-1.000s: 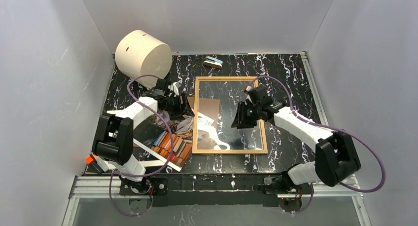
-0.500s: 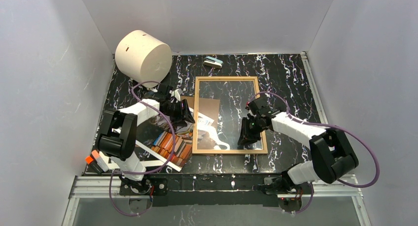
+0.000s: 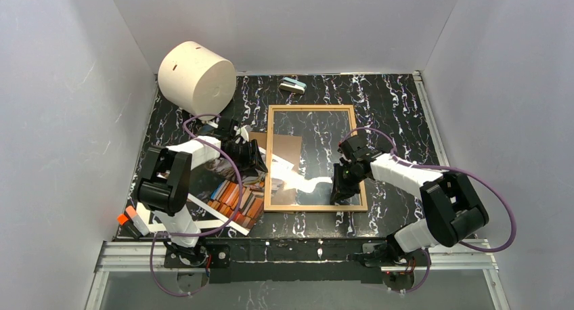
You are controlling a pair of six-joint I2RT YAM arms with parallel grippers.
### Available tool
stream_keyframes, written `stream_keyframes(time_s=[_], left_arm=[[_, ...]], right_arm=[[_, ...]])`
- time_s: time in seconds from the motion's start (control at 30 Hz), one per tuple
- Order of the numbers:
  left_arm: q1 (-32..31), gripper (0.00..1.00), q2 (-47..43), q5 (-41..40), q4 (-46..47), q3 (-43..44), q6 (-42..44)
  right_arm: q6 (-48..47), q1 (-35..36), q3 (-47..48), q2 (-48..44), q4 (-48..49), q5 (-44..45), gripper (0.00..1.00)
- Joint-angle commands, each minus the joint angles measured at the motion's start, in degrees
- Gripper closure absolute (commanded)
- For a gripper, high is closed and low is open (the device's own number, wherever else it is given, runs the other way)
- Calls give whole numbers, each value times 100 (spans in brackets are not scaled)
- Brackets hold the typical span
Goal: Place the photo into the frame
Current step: Adjust the photo frame item on the photo frame.
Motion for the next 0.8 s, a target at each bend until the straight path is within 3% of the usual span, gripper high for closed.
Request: stream_keyframes(time_s=[0.0, 0.4, 0.53, 0.77], left_arm=[[7, 56, 37, 123, -51, -23, 118], [11, 56, -84, 106, -79, 83, 118], [14, 56, -189, 3, -136, 244, 118], [-60, 55, 26, 117, 81, 324, 4]], right_arm=[[-190, 16, -21, 69, 57, 355, 79], [-299, 13, 195, -496, 70, 112, 76], [-139, 12, 476, -685, 292, 147, 68], [607, -76, 888, -385, 1011, 1110, 54]])
